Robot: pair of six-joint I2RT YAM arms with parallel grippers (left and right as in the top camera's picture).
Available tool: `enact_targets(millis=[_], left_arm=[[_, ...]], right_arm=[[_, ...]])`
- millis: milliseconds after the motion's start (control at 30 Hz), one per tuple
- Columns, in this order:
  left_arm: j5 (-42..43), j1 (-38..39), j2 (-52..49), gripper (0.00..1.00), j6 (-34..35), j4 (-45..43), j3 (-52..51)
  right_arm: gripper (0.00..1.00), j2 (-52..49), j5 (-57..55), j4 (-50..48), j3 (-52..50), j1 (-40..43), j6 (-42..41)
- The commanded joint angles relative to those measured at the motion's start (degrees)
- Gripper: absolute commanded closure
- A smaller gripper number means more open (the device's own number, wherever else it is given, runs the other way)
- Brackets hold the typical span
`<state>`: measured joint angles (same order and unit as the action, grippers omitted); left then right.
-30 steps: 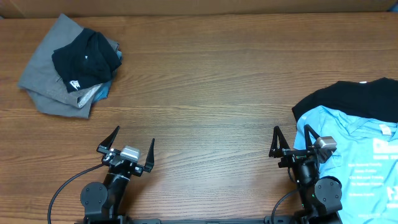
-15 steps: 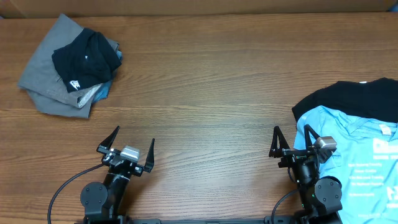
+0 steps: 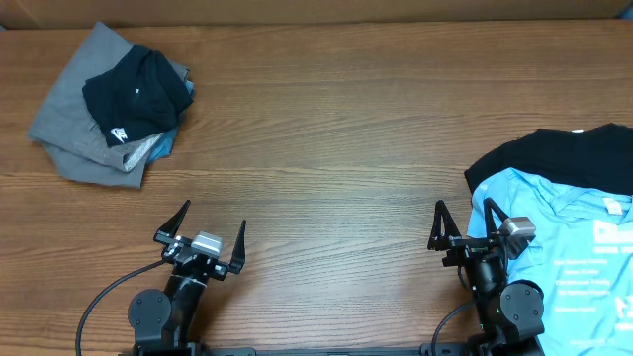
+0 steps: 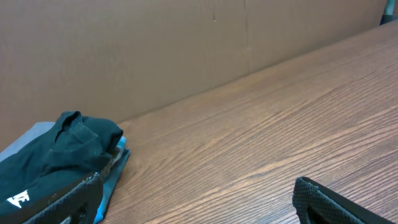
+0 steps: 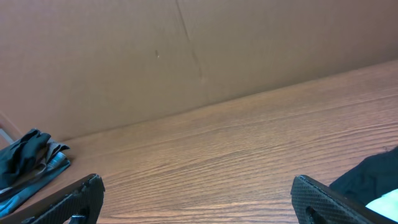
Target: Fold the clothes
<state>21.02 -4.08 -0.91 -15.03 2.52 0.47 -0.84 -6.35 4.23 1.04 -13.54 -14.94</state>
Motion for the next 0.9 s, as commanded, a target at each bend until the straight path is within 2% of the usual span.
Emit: enact_targets(millis=[0,100,233,333,467,567,667,867], left_arm=[[0.96,0.52,0.59,0.0,-0.63,-0.02,-0.2],[3.15,0.57,0.59,0.0,0.76,0.02,-0.17],[4.66,0.57,0.59,0.0,12.31,-0.46,-0.15],[9.92,0.57,0.59,0.0,18.82,-3.78,-0.15],[12.28,0.57,0.59,0.0,20.24,-7.04,1.42],[11.8,0.57,0.57,0.0,20.2,-3.08,5.7],[7.08,0.57,-0.11,0.0,19.54,4.07,11.56],[2.45,0.57,-9.09,0.0,19.32,17.77,25.97]], right_arm=[[0.0,0.57,0.0,-0.26,-0.59,0.02,-0.11],[0.0,0.57,1.99,-0.28,-0.59,0.02,-0.15],[0.0,0.57,9.86,-0.28,-0.59,0.02,-0.13],[0.0,0.57,16.2,-1.01,-0.33,0.02,-0.15],[0.0,0.55,25.79,-0.7,2.14,0.02,-0.37],[0.0,-0.13,30.12,3.87,6.21,0.02,-3.13],[0.0,-2.51,30.01,11.17,11.41,0.02,-3.28],[0.0,-14.36,29.99,19.93,23.76,0.02,-3.15]])
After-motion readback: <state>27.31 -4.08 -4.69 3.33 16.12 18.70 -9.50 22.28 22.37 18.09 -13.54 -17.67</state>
